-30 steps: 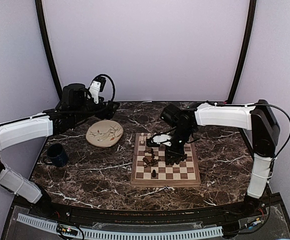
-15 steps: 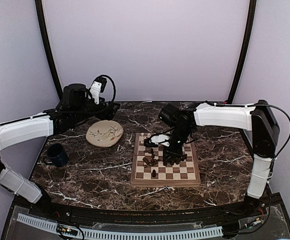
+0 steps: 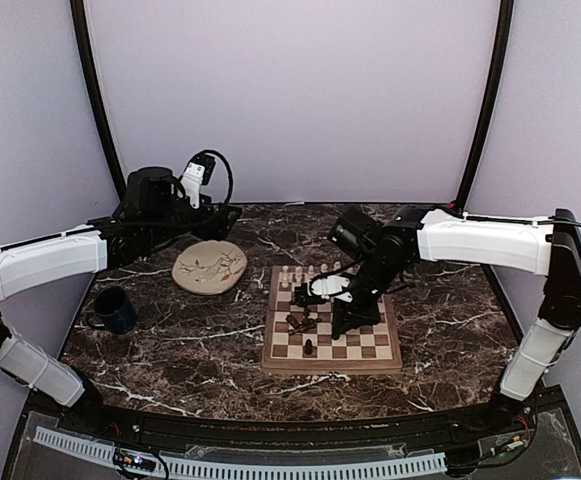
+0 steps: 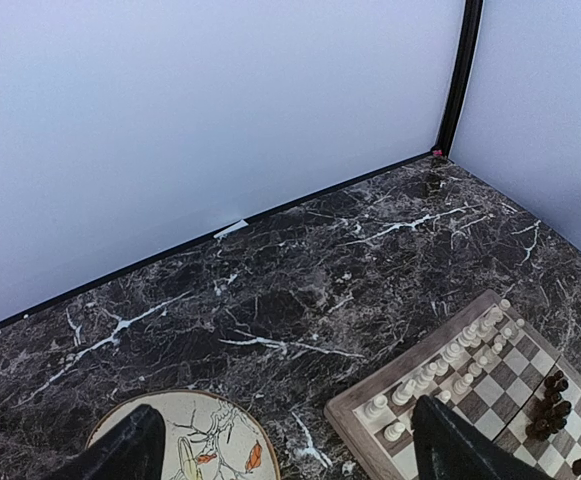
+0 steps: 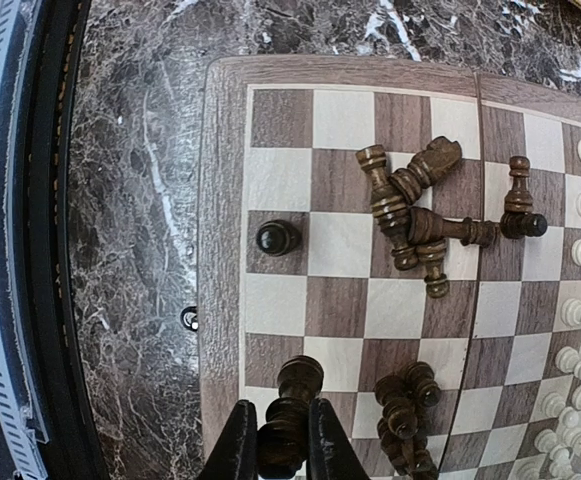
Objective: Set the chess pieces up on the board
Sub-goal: Place the king on d8.
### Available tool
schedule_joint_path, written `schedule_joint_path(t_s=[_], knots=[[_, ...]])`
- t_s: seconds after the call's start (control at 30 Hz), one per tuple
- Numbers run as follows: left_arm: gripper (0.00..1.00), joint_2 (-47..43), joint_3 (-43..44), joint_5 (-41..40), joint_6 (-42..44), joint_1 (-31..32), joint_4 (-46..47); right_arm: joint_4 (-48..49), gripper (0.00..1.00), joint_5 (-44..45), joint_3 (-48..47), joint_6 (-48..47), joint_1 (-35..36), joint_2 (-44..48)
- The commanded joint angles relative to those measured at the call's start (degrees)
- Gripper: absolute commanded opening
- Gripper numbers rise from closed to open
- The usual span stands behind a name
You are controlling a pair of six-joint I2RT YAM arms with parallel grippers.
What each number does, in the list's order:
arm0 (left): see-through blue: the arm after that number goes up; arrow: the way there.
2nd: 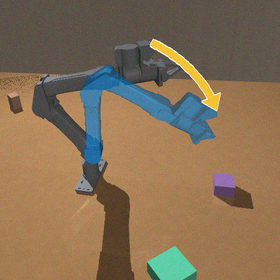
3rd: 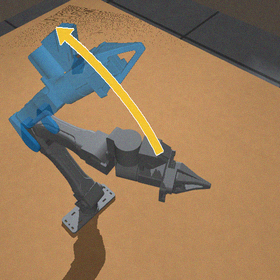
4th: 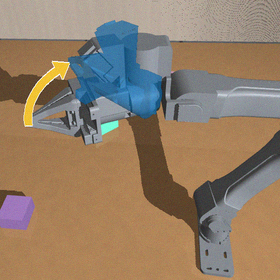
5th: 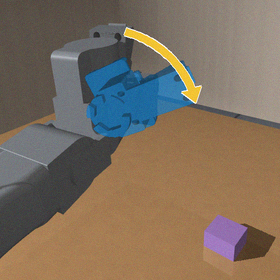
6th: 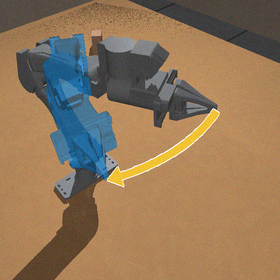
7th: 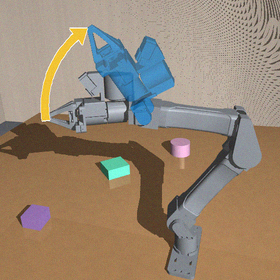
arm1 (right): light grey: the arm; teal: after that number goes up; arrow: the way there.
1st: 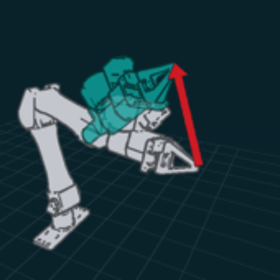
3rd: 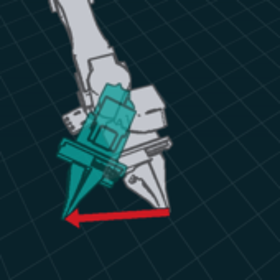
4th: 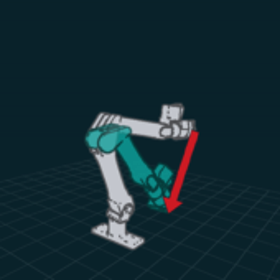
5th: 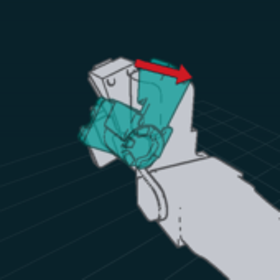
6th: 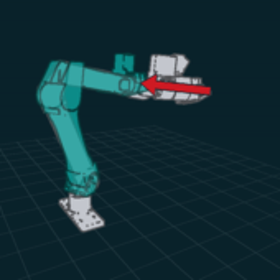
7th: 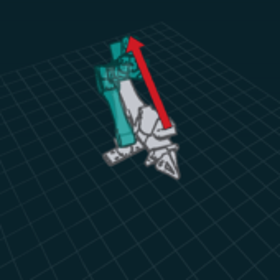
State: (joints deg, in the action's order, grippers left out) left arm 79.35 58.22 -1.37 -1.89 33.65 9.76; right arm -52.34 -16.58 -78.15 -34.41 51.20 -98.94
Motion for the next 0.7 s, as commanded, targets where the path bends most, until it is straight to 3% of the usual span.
schedule_joint_path(t_s=[0.0, 0.67], knots=[[0.88, 0.2, 2.2, 1.6, -0.7, 0.1, -0.5, -0.4, 0.04, 0.8, 3.2, -1.7, 2.1, 2.4], [0.88, 0.8, 2.3, 1.8, 0.1, 0.1, -0.7, 2.4, 0.05, 4.7, 5.0, -0.6, 3.5, 0.0]])
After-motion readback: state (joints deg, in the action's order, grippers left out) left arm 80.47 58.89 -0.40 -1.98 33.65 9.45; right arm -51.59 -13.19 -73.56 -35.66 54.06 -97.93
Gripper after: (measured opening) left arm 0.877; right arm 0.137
